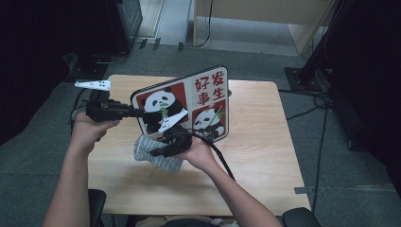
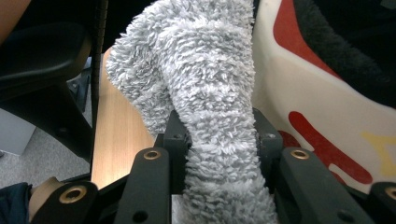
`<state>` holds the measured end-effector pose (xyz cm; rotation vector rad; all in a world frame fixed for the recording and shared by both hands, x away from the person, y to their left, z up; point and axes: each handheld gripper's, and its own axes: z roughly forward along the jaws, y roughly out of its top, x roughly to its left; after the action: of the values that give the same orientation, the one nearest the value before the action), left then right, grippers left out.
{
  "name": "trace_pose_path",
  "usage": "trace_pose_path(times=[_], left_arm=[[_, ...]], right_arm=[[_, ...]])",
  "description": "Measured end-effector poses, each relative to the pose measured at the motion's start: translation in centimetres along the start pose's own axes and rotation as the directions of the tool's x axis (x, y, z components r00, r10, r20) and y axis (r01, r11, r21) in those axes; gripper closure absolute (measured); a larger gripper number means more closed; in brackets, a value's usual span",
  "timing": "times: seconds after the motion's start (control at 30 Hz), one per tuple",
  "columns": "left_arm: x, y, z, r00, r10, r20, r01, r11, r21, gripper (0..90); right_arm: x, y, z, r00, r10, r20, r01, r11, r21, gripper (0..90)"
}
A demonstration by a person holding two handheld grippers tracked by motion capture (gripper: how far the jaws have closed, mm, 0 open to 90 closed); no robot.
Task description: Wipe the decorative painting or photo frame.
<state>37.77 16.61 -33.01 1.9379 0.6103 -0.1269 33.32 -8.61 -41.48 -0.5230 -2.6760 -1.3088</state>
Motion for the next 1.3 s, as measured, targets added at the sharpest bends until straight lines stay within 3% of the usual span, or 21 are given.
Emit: trace_pose_path(times=[0.67, 1.3], left_arm=[[0.0, -0.1, 0.0, 0.9999, 0.010, -0.002, -0.010, 0.9999, -0.001, 78.2], [0.1, -0.3, -0.1, 0.9998, 0.016, 0.009, -0.016, 0.9998, -0.013, 78.6]], right_arm=[[-0.4, -3.1, 1.8, 0.9997, 0.012, -0.020, -0.011, 0.999, 0.031, 67.5], [-0.8, -5.0, 2.2, 0.9989, 0.038, -0.029, -0.037, 0.999, 0.040, 68.5]])
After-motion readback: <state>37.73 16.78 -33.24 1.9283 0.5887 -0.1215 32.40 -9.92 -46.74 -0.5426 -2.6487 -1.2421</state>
